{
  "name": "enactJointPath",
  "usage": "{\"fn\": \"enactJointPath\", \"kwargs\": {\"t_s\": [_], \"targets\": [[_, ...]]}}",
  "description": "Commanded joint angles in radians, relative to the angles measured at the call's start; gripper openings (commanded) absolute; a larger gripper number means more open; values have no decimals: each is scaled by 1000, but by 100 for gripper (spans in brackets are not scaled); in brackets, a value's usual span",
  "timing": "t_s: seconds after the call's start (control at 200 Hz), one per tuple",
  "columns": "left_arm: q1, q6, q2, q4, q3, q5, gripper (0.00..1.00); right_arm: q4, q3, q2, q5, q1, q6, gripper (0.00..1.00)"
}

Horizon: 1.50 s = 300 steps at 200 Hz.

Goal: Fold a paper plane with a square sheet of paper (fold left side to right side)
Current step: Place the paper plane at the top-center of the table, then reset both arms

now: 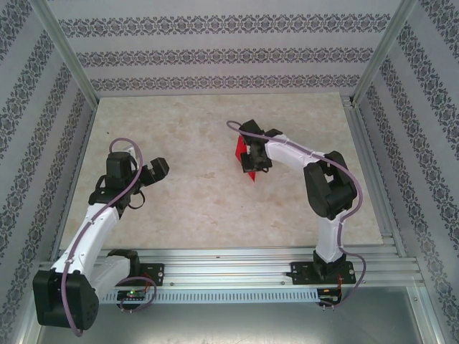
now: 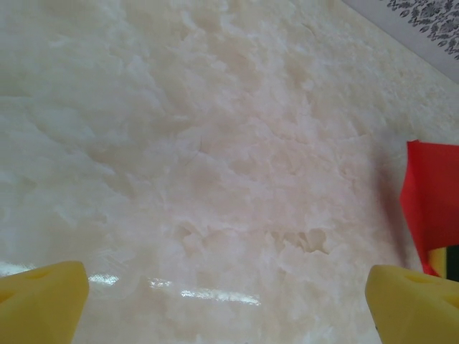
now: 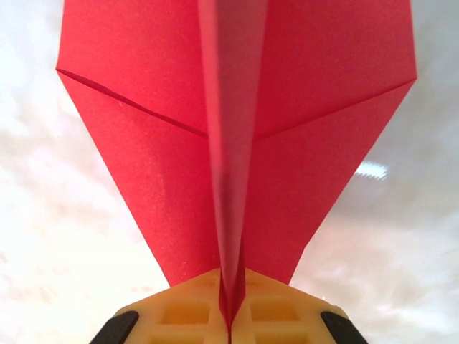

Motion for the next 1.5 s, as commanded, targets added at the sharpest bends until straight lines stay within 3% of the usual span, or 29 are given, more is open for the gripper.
{"fn": "enactJointPath", "kwargs": {"t_s": [0.0, 0.315, 0.495, 0.734, 0.994, 1.224, 1.364, 1.494], "targets": [[9, 40, -36, -43, 1, -46, 100, -17, 134, 71, 5, -54, -67, 6], [8, 59, -38, -71, -2, -29, 100, -130, 482, 335, 33, -143, -122, 6], [8, 52, -33, -72, 0, -14, 100, -135, 535, 406, 18, -165, -118, 8], [8, 52, -34, -87, 10, -11, 100, -184, 567, 439, 14, -173, -119, 19], [9, 52, -33, -97, 39, -9, 100, -171, 449, 215, 43, -162, -109, 32], [9, 30, -39, -65, 48, -31, 100, -96, 135, -141, 85, -136, -79, 41], [9, 6, -52, -19, 36, -134, 100, -28, -72, -371, 137, -139, -57, 43], [10, 17, -76, 41, 23, -282, 100, 90, -265, -560, 208, -159, -58, 51]]}}
